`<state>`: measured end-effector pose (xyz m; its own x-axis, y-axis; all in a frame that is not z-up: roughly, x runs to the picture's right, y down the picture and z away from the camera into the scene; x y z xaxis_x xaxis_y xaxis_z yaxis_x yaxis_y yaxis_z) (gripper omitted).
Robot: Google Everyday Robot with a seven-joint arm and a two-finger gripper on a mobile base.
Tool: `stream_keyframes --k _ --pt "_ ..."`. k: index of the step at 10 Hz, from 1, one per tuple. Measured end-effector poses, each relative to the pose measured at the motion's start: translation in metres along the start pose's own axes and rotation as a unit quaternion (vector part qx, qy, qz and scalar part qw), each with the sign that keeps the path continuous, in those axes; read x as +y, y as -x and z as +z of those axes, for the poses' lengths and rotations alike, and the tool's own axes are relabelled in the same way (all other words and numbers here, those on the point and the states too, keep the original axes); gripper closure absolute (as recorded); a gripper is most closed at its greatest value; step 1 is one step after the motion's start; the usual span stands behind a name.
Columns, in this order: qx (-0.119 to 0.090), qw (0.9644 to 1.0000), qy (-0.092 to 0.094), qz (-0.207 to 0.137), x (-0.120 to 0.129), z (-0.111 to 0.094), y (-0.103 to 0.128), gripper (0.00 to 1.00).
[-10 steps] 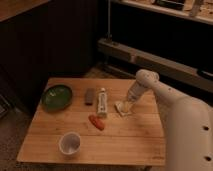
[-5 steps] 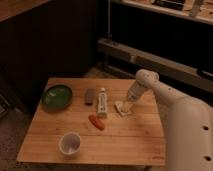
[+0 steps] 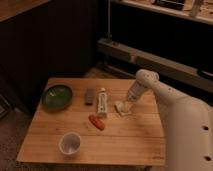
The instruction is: Place the white sponge in the ceramic cup
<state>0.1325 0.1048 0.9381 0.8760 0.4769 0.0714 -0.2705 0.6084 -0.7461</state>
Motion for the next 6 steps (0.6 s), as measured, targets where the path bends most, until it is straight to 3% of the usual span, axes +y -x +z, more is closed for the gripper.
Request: stream_keyframes --k 3,6 --pt "0.0 1.0 0.0 0.0 0.0 0.0 -0.0001 0.81" --pt "0.0 1.0 0.0 0.0 -0.0002 -0.0006 0.0003 0.5"
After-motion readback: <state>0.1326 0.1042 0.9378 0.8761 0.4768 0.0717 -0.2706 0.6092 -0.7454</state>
